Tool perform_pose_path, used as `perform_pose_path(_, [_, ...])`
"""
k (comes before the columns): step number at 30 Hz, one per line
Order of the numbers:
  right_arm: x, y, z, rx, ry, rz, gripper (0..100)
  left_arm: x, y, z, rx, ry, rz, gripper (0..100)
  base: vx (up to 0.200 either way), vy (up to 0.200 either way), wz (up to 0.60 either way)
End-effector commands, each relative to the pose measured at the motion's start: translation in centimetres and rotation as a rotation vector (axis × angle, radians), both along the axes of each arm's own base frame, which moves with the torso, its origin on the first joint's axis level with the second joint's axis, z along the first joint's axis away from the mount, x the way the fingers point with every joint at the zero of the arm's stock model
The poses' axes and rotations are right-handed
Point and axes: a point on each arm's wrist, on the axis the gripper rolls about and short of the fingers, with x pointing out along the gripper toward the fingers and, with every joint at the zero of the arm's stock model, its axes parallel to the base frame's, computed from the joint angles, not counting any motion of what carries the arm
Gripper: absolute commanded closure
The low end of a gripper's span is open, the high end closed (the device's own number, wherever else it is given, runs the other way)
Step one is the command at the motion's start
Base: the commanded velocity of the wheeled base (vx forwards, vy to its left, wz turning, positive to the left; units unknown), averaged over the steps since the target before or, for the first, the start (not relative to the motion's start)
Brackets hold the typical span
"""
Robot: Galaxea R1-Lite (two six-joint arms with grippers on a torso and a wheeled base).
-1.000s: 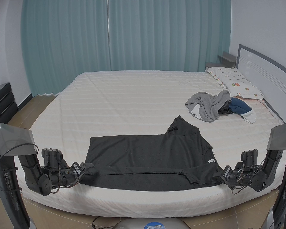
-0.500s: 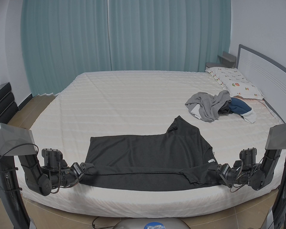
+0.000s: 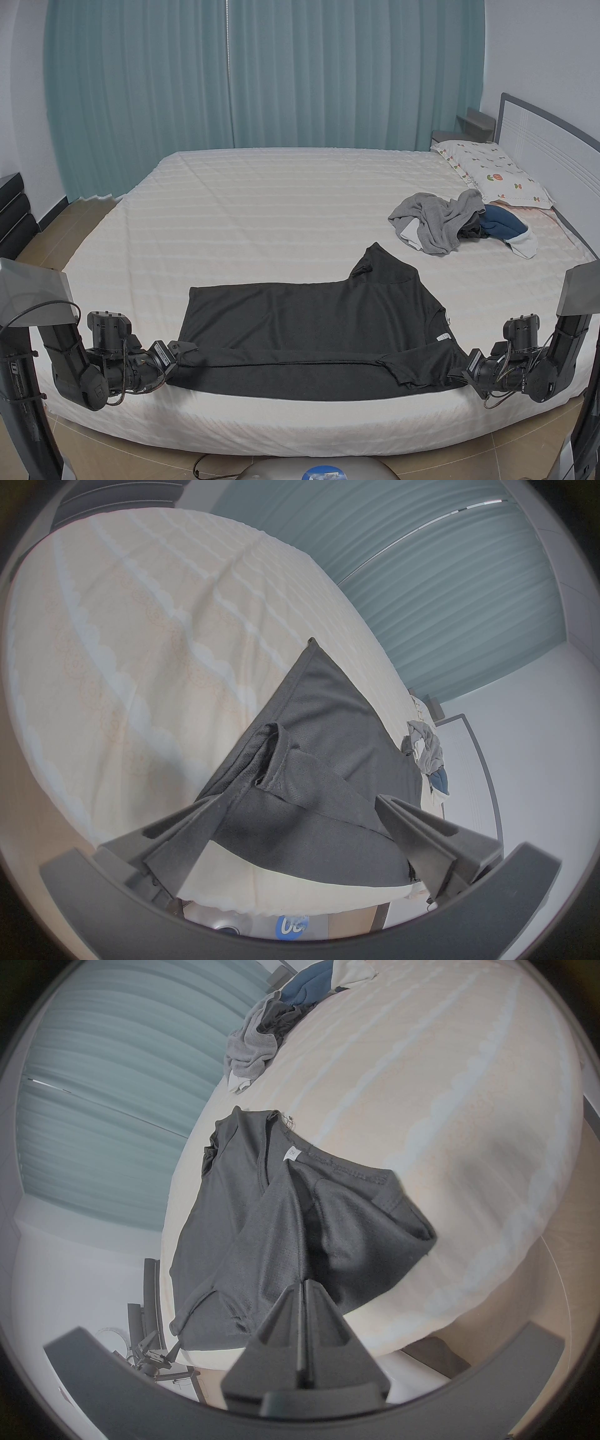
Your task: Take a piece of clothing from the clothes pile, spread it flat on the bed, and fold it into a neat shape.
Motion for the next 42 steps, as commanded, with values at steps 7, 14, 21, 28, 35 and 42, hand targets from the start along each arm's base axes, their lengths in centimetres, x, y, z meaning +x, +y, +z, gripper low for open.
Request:
perform_pose_path(7, [-0.6,-0.9,1.0,-0.004,-0.022,-0.029,100,0.0,0.0,0.0,0.000,0.001,0.000,0,0.000,0.000,0.00])
perform_pose_path(14, [-0.6,-0.9,0.7,-0.007,-0.013,-0.029,100,0.0,0.0,0.0,0.000,0.000,0.000,0,0.000,0.000,0.00])
perform_pose_path(21, [-0.6,-1.0,0.4,-0.030,-0.012,-0.007,0,0.1,0.1,0.2,-0.009,-0.007,0.007,0,0.000,0.000,0.00])
perform_pose_path(28, [-0.3,-1.5,1.8,-0.010,-0.068,-0.027,0,0.2,0.2,1.2,0.011,-0.044,0.040,0,0.000,0.000,0.00])
perform_pose_path(35, [-0.1,-1.9,3.3,0.028,-0.116,-0.078,0,0.6,0.3,2.5,-0.082,-0.114,0.147,0,0.086,0.000,0.00])
perform_pose_path(42, [0.3,-2.8,4.1,0.021,-0.189,-0.110,0,0.6,0.0,2.5,-0.083,-0.113,0.136,0,0.171,0.000,0.00])
